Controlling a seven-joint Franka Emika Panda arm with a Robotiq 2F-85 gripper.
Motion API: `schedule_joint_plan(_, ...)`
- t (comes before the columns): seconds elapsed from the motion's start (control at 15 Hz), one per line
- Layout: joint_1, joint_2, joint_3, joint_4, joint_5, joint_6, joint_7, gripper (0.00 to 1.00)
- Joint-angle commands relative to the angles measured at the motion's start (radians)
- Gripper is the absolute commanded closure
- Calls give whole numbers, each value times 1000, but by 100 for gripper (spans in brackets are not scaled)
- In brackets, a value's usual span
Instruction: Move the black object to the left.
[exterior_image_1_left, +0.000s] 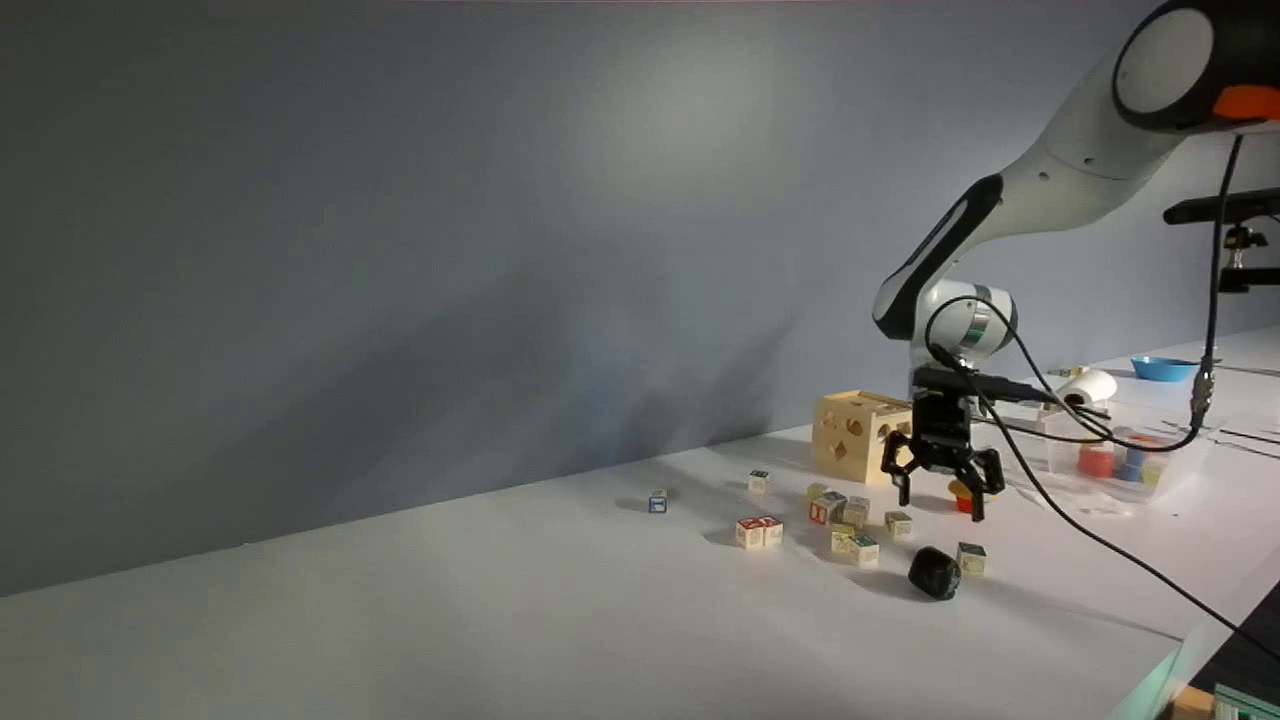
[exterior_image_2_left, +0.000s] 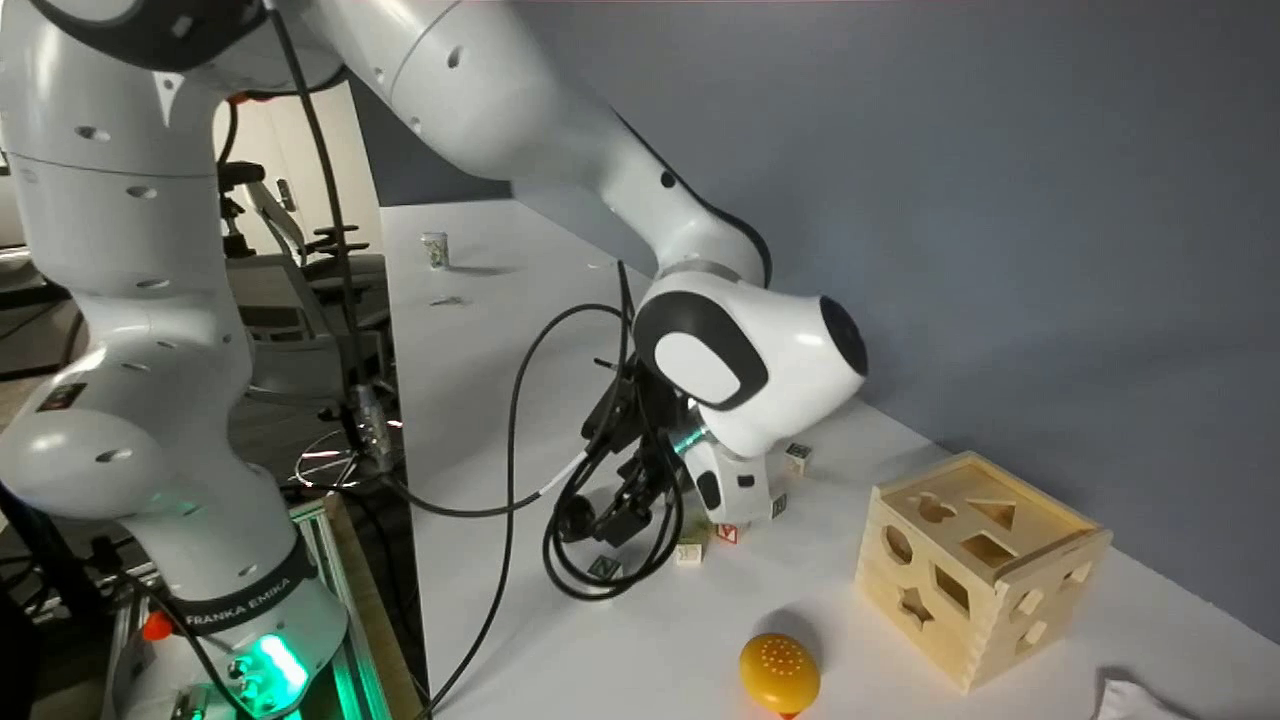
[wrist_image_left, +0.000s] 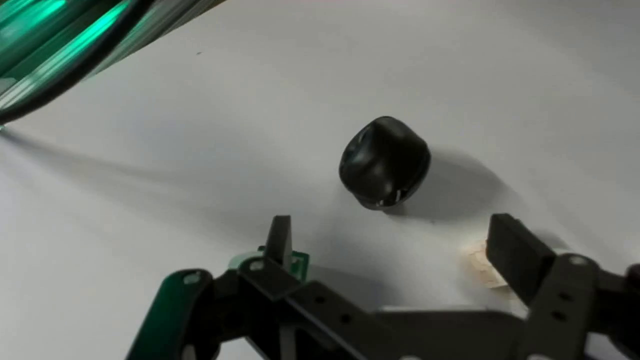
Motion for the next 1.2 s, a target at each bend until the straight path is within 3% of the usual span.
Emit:
schedule_joint_plan(0.0, 54, -197, 43, -132, -81, 87, -14, 0)
schedule_joint_plan(0.2, 97, -306, 97, -218, -125, 124, -39, 0)
schedule_joint_plan(0.27, 106, -333, 112, -234, -142, 129, -53, 25)
schedule_joint_plan(0.4, 123, -382, 137, -283, -133, 150, -121, 34)
schedule_joint_plan(0.73, 158, -435, 159, -353, -109, 208, -331, 70)
schedule_joint_plan(0.8, 151, -383, 157, -298, -110, 165, -252, 53)
schedule_joint_plan(0.93, 156, -394, 156, -317, -111, 184, -302, 66)
schedule_joint_plan(1.07, 156, -397, 156, -323, -111, 188, -315, 70)
schedule_joint_plan(1.13, 153, -392, 155, -325, -120, 208, -311, 92)
